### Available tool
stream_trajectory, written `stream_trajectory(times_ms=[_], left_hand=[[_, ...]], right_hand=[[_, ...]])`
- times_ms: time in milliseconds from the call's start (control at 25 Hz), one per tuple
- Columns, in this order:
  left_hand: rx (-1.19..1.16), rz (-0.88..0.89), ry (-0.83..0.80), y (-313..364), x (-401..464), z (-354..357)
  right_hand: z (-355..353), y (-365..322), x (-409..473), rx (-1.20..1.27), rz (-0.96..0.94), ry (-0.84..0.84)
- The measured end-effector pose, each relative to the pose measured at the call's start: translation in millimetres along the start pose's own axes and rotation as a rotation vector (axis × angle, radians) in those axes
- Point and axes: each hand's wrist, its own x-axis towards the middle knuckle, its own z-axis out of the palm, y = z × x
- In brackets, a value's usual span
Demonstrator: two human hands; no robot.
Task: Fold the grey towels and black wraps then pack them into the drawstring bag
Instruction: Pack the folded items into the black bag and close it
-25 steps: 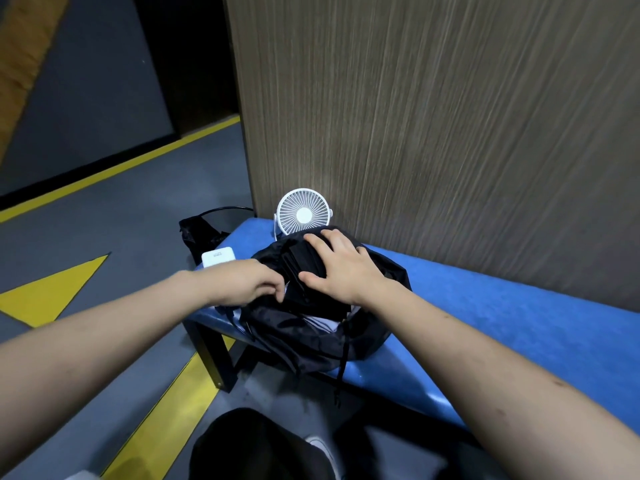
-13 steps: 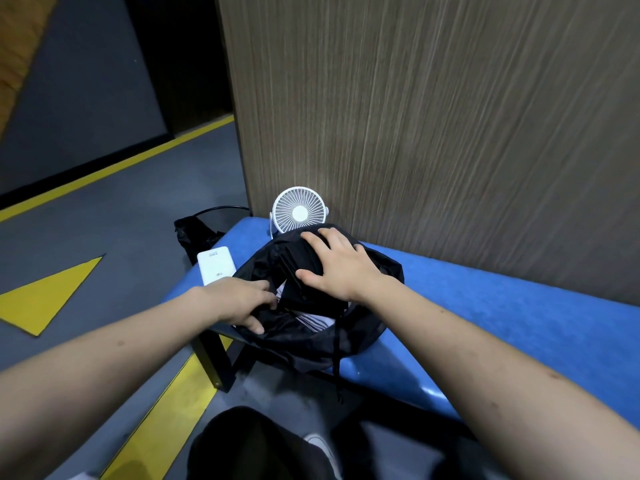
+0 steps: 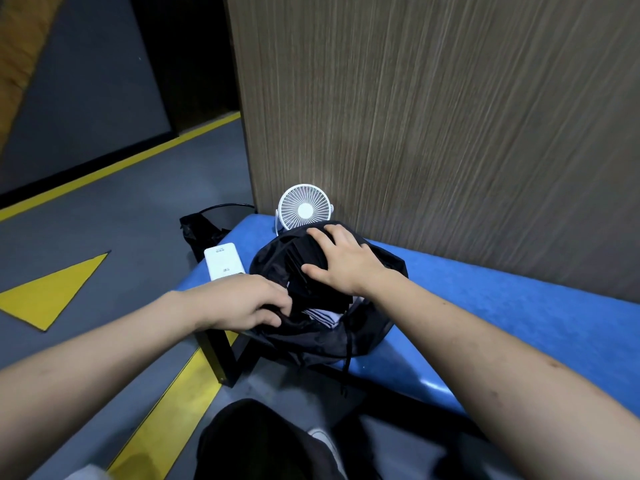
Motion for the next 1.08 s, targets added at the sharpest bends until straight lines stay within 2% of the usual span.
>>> stream_trajectory(times_ms=[160, 240, 360, 480, 640, 760, 920, 1000, 1080], left_hand=[[0.040, -0.114, 0.022, 2.7, -10.4, -21.0], [0.184, -0.137, 0.013, 5.5, -15.7, -23.3], [0.441, -0.083, 0.036, 16.3, -14.0, -12.6], [0.460, -0.152, 0.067, 26.0, -12.2, -16.3], [0.517, -0.274, -0.112, 30.2, -8.5, -18.7], [0.302, -0.200, -0.097, 33.1, -12.0, -25.8], [-0.240, 0.001, -0.024, 35.0, -30.9, -44.0], [-0.399, 0.097, 0.120, 33.3, -38.9, -57.9], [-0.499, 0.121, 0.295, 27.7, -44.5, -73.4]], right_hand=[[-0.4, -1.7, -0.1, -0.003, 0.007, -0.006], [0.3, -2.1, 0.3, -0.004, 0.006, 0.002], [1.3, -3.2, 1.3, -0.015, 0.005, 0.002], [0.5, -4.5, 2.1, -0.015, 0.012, -0.010], [-3.3, -6.2, 2.9, -0.019, 0.007, -0.019], [-4.9, -7.7, 2.5, -0.023, 0.014, 0.044], [-6.1, -11.3, 0.8, -0.023, 0.031, 0.080], [-6.5, -13.7, -1.2, -0.040, 0.007, 0.062], [-9.6, -14.7, -3.5, -0.039, -0.014, 0.038]])
